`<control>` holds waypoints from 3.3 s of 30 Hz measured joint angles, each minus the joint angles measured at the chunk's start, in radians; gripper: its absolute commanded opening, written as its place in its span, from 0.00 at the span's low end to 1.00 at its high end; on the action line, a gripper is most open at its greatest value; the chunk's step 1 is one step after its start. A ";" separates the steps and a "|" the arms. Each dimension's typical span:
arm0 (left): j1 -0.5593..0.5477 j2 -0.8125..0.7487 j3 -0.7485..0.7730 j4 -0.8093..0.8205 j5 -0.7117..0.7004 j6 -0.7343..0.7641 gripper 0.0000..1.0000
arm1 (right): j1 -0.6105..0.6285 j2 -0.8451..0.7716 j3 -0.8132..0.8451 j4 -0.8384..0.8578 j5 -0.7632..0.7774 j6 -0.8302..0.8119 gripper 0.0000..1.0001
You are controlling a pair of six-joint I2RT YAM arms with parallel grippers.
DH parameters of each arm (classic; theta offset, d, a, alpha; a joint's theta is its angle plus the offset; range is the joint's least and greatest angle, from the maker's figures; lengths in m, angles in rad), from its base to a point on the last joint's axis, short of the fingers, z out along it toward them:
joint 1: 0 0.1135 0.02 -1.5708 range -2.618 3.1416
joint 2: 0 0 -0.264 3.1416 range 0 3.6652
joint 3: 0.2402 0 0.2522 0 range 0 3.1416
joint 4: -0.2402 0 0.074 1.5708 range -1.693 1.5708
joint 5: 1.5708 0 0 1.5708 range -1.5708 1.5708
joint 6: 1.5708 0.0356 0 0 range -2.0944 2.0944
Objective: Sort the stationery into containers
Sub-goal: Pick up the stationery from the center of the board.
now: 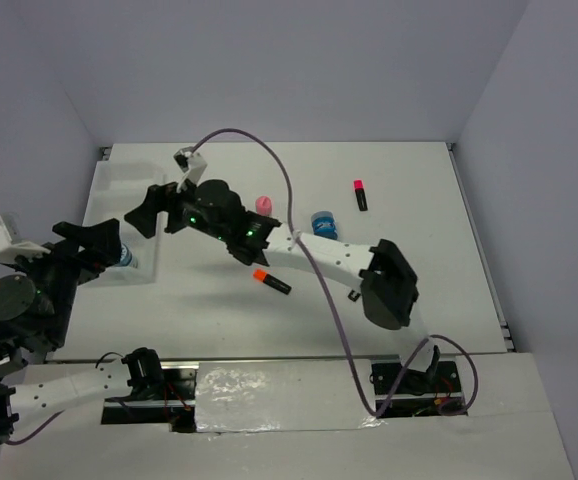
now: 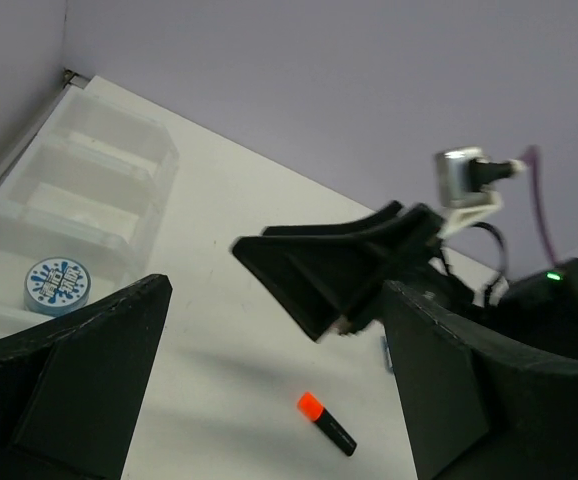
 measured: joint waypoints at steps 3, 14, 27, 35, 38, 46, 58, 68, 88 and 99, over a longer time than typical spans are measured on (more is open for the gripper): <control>0.000 0.066 0.009 -0.021 0.010 -0.028 0.99 | -0.009 -0.197 -0.219 -0.001 0.058 -0.015 1.00; 0.000 0.303 -0.016 0.053 0.216 -0.084 0.99 | -0.230 -0.873 -0.831 -0.368 0.274 -0.025 1.00; 0.000 0.299 -0.017 -0.005 0.397 -0.131 0.99 | -0.515 -0.466 -0.698 -0.698 0.275 -0.210 0.96; 0.000 0.190 -0.062 -0.112 0.402 -0.160 0.99 | -0.568 -0.343 -0.604 -0.695 0.222 -0.275 0.95; 0.000 0.169 -0.067 -0.139 0.399 -0.166 0.99 | -0.578 -0.298 -0.584 -0.695 0.198 -0.279 0.94; 0.000 0.165 -0.071 -0.166 0.394 -0.183 0.99 | -0.587 -0.254 -0.594 -0.698 0.182 -0.272 0.79; 0.000 0.217 -0.122 -0.141 0.402 -0.181 0.99 | -0.589 -0.279 -0.653 -0.607 0.181 -0.281 0.08; 0.000 0.383 -0.082 0.023 0.450 -0.158 0.99 | -0.526 -0.736 -0.956 -0.511 0.143 -0.322 0.06; 0.002 0.592 -0.028 0.509 0.848 -0.177 0.99 | -0.170 -1.439 -1.164 -0.344 -0.043 -0.503 0.06; 0.002 0.661 0.016 0.440 0.881 -0.176 0.99 | -0.138 -1.450 -1.164 -0.342 -0.060 -0.532 0.06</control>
